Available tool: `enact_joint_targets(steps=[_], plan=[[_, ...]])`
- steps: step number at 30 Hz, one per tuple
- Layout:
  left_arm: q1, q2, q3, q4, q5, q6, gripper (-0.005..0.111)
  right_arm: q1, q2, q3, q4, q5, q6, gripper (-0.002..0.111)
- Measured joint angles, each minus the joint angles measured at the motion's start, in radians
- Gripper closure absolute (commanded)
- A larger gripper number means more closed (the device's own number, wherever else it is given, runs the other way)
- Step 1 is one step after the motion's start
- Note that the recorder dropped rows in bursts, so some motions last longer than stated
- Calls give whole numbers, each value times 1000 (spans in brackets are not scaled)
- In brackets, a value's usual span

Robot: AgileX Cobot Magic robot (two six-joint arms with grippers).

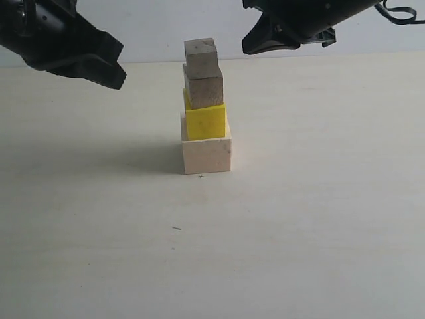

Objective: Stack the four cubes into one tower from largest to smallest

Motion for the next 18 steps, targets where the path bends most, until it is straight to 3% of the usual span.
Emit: enact_joint_targets(steps=[6, 18], plan=[[0, 51, 21, -101, -67, 95, 107, 0, -11, 63, -18, 10, 25, 108], [0, 132, 22, -290, -148, 308, 107, 0, -11, 133, 133, 23, -106, 108]])
